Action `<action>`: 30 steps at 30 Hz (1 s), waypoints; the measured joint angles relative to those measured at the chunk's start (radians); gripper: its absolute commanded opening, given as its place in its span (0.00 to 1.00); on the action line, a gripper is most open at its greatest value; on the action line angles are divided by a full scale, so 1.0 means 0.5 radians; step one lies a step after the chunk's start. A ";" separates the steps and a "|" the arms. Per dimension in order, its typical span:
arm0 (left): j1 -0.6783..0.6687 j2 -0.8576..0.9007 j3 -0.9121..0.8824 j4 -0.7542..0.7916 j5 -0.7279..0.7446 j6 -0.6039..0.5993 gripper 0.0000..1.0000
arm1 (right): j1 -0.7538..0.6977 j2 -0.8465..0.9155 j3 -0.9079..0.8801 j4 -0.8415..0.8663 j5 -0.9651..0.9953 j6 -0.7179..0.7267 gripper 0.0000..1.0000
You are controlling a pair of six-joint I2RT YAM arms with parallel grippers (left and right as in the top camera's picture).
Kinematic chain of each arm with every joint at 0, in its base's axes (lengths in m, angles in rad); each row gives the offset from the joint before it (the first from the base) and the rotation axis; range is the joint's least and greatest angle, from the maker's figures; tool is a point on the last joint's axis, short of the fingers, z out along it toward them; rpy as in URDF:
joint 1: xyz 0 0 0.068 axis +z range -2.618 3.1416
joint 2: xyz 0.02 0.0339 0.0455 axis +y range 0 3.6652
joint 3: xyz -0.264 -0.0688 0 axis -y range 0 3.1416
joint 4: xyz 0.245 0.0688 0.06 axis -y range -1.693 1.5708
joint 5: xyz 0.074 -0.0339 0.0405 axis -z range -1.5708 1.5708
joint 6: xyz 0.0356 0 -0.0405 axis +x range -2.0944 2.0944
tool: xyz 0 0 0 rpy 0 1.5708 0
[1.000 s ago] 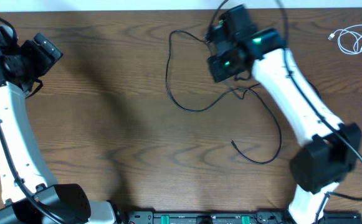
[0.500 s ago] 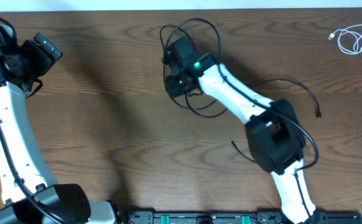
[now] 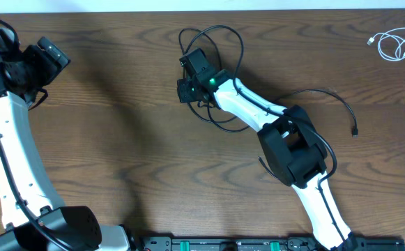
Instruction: Untangle cables
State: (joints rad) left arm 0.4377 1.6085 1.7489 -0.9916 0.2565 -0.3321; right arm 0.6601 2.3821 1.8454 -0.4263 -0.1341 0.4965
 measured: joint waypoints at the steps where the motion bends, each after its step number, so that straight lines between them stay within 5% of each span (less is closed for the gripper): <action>1: 0.000 0.000 0.000 0.000 0.000 0.000 0.97 | 0.005 0.000 0.000 -0.011 0.022 -0.002 0.23; 9: 0.000 0.000 0.000 0.000 0.000 0.000 0.97 | 0.050 0.000 0.000 -0.114 0.197 -0.001 0.01; 30: 0.000 0.000 -0.004 0.000 0.000 0.000 0.97 | -0.075 -0.388 0.003 -1.115 0.425 -0.192 0.01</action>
State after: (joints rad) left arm 0.4377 1.6085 1.7470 -0.9916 0.2565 -0.3321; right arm 0.6228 2.1883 1.8469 -0.9836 0.0784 0.4004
